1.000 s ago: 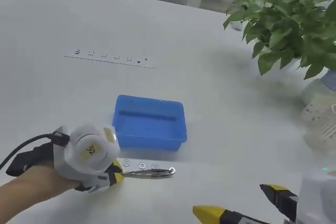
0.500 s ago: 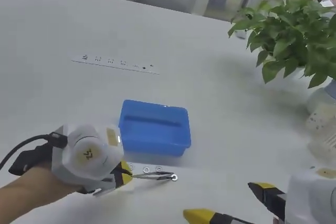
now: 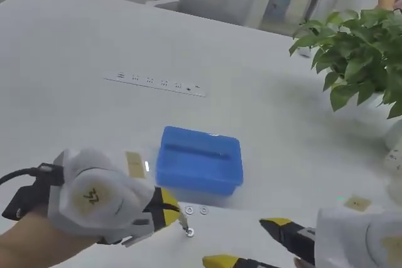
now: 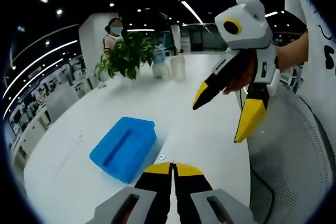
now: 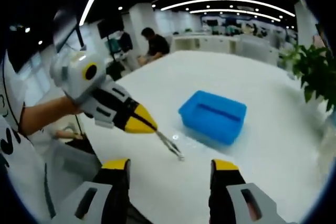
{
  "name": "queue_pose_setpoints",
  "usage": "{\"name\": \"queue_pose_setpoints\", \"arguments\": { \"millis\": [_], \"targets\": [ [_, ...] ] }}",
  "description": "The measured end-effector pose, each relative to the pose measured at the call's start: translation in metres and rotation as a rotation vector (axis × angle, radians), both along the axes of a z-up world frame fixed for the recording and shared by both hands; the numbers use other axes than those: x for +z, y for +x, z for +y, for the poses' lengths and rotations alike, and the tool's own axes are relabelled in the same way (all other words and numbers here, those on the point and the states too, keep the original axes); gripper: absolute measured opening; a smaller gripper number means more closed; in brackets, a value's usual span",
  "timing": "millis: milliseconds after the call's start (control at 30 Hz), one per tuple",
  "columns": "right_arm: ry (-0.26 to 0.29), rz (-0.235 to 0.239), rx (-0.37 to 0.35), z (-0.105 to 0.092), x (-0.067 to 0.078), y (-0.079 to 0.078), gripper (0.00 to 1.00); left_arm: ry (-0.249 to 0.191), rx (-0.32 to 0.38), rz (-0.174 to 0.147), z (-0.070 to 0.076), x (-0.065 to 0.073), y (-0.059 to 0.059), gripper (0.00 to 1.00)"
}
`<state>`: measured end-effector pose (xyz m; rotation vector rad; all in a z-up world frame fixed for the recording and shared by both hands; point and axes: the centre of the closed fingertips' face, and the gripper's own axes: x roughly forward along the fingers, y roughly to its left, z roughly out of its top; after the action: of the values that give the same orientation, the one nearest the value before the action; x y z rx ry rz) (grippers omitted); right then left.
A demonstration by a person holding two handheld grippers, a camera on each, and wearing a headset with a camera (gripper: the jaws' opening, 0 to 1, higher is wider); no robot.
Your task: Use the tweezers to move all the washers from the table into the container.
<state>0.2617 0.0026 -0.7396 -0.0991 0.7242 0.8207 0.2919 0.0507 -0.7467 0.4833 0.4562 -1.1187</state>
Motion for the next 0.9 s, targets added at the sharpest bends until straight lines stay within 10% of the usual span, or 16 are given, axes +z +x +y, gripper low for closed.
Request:
{"name": "queue_pose_setpoints", "arguments": {
  "millis": [500, 900],
  "targets": [
    [-0.102, -0.152, 0.551, 0.074, 0.012, -0.001, 0.24, -0.035, -0.206, 0.018, 0.01, 0.06, -0.036, 0.0],
    [-0.094, -0.18, 0.645, 0.084, 0.022, -0.016, 0.04, 0.029, -0.309, -0.003, 0.012, 0.076, -0.049, 0.0]
  ]
}}
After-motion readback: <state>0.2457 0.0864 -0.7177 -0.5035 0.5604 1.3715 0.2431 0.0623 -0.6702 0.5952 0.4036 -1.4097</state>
